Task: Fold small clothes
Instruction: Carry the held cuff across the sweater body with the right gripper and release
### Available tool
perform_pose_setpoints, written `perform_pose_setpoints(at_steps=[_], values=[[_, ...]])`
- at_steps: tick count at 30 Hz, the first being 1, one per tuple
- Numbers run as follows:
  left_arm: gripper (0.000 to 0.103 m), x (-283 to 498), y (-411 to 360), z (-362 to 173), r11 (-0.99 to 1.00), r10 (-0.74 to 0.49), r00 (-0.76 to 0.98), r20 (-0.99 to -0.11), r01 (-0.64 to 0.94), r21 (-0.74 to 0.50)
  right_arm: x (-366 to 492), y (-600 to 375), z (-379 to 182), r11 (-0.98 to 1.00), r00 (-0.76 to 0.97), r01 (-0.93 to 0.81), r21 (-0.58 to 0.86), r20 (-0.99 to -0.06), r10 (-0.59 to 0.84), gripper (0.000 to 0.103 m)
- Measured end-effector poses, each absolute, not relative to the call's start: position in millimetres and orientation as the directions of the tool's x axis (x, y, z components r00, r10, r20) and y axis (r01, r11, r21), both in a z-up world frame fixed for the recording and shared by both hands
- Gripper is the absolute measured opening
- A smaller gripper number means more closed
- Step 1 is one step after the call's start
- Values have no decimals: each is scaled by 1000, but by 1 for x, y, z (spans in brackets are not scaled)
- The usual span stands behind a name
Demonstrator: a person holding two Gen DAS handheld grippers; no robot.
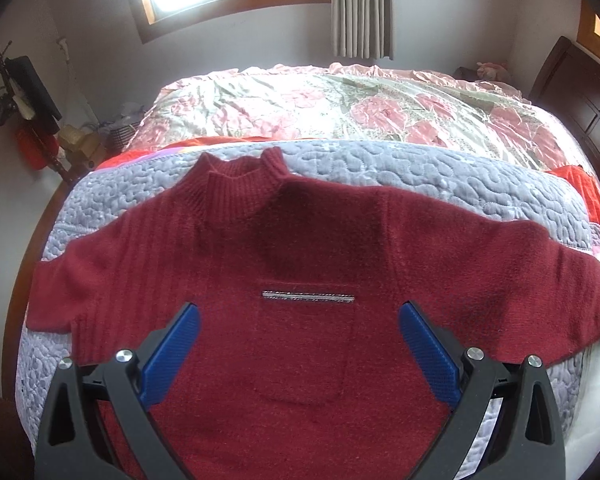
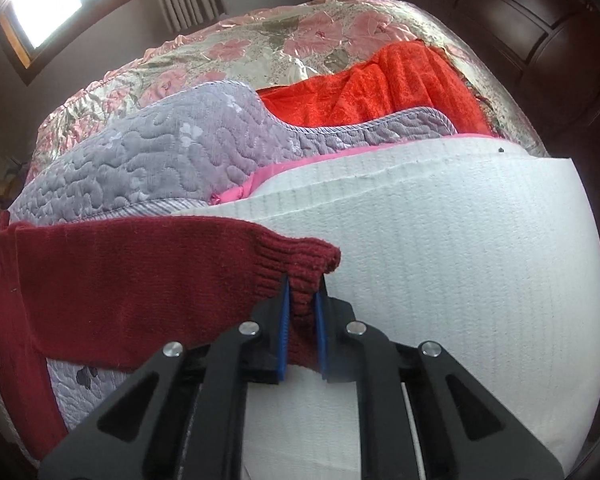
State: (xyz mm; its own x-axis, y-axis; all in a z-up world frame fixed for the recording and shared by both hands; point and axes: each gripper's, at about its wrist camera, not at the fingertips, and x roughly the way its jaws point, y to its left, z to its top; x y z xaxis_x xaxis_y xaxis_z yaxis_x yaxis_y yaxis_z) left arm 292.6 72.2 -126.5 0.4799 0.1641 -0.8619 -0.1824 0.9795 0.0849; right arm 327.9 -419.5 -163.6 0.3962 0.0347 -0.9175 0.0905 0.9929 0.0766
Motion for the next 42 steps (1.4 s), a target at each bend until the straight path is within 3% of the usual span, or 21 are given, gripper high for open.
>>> perform_pose_setpoints(at_steps=[12,23,29,33,39,42], values=[[99,283,156,-136,964,174,436,-883,-259,62,303,-244,-97,957,481,-229,179,-834,271,9],[99,260,214,-145,956,171,422,-890,-290,46,314,-45,-82,789,339,-486,376,-751,566,9],[99,253,234,-154,952,182,406,-896,-301,57,329,20,-122,794,265,-487,363,-805,530,11],[99,253,238,-163,956,166,386,-907,-289,52,337,26,-154,800,190,-430,419,-824,533,25],[99,259,219,-170,967,88,378,-922,-255,-12,321,-15,-132,804,248,-384,454,-788,564,29],[99,268,191,-172,971,-15,373,-928,-217,-103,308,-49,-123,836,297,-336,434,-793,531,29]])
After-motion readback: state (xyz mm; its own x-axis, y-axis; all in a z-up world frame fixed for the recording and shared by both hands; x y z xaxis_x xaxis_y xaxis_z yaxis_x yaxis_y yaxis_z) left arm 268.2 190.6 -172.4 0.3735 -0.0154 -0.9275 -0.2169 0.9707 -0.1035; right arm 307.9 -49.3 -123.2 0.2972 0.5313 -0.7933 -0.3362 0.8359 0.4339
